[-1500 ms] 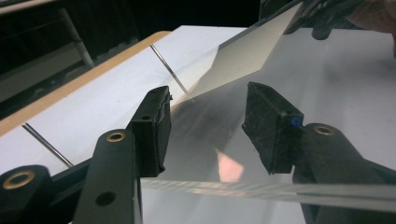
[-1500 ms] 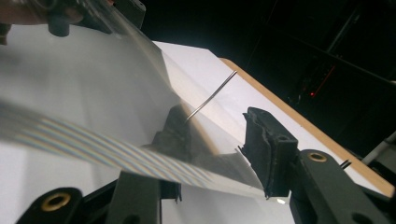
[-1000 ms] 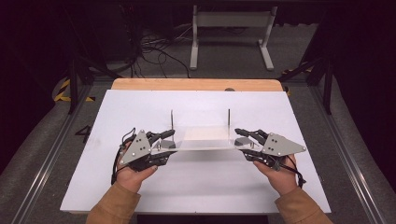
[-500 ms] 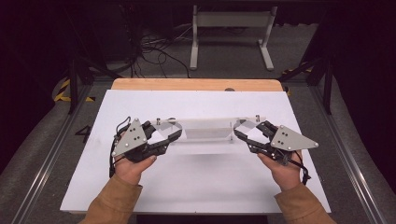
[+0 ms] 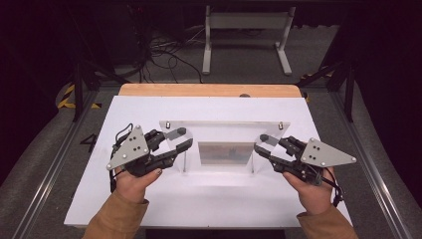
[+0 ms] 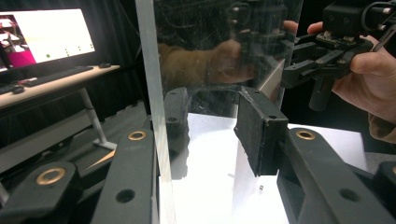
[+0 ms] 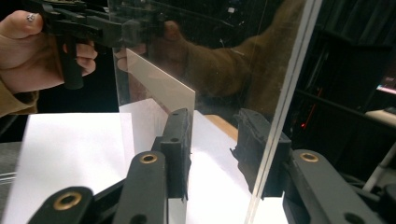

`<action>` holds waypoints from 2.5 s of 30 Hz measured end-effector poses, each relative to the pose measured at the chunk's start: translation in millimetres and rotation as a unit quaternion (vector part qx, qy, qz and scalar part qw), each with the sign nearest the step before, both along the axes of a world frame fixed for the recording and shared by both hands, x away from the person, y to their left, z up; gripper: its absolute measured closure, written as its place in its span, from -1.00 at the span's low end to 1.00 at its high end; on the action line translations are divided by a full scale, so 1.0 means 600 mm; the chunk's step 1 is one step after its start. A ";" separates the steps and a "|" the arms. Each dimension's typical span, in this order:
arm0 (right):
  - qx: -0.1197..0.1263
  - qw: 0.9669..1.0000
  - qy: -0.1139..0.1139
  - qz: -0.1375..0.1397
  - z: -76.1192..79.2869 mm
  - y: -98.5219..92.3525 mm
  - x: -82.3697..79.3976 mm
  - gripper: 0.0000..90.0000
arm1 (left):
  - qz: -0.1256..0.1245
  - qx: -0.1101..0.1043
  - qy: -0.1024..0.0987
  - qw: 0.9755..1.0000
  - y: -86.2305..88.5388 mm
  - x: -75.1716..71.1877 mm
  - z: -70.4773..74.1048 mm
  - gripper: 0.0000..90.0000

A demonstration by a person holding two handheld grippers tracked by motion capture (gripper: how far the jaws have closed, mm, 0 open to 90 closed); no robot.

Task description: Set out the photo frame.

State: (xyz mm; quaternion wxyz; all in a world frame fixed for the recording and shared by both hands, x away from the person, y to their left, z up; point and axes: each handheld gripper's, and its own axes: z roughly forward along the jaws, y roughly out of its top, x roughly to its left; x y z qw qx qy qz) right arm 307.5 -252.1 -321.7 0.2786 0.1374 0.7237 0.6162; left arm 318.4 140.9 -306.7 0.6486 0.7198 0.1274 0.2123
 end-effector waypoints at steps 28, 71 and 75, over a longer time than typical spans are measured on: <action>0.053 0.996 0.059 -0.030 -0.012 0.007 0.049 0.20 | 0.046 -0.006 0.056 0.997 -0.006 0.058 -0.013 0.14; 0.019 0.987 0.104 -0.124 -0.021 -0.116 0.010 -0.51 | 0.139 0.062 0.135 0.979 0.124 0.017 -0.093 -0.65; 0.009 0.984 0.115 -0.137 -0.033 -0.136 0.000 -0.56 | 0.149 0.067 0.146 0.976 0.143 0.010 -0.111 -0.67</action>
